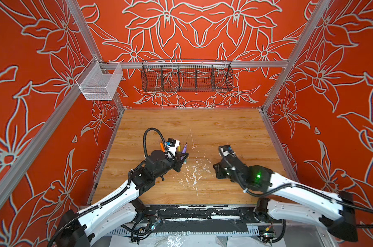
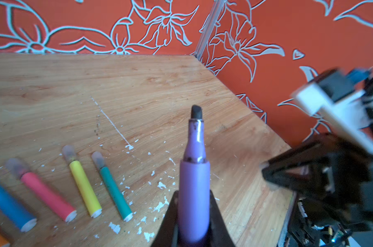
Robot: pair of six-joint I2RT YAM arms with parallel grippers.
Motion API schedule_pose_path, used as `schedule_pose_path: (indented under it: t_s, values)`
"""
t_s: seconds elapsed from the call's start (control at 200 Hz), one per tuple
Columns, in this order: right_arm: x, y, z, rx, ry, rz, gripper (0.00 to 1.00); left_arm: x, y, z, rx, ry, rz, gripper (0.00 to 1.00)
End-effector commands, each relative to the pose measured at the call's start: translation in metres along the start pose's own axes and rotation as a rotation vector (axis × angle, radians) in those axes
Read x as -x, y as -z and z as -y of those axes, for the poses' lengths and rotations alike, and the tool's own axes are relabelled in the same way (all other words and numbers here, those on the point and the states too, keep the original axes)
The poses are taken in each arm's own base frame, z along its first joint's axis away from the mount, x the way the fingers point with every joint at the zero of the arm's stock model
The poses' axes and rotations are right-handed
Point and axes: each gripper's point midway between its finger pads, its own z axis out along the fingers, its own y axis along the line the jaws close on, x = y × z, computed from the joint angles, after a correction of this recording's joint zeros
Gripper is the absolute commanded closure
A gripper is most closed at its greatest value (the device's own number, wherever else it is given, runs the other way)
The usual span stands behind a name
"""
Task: Insert the pens into the pen caps
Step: 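Carry the cap over the purple marker tip with the right gripper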
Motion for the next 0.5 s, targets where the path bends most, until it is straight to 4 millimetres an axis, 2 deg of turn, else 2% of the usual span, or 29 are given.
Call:
schedule_pose_path:
  t_s: [0.0,0.11,0.185,0.395,0.495]
  values:
    - [0.053,0.031,-0.023,0.13,-0.062,0.224,1.0,0.015,0.008,0.026,-0.125,-0.042,0.072,1.0]
    - [0.083,0.049,-0.052,0.288,-0.124,0.352,1.0,0.016,0.012,0.035,-0.166,-0.057,0.083,1.0]
    - [0.095,0.051,-0.069,0.374,-0.155,0.408,1.0,0.015,0.012,0.039,-0.183,-0.061,0.081,1.0]
    - [0.111,0.034,-0.112,0.51,-0.199,0.448,1.0,0.013,0.012,0.045,-0.211,-0.069,0.078,1.0]
    - [0.111,0.018,-0.129,0.534,-0.203,0.419,1.0,0.013,0.012,0.046,-0.217,-0.068,0.077,1.0]
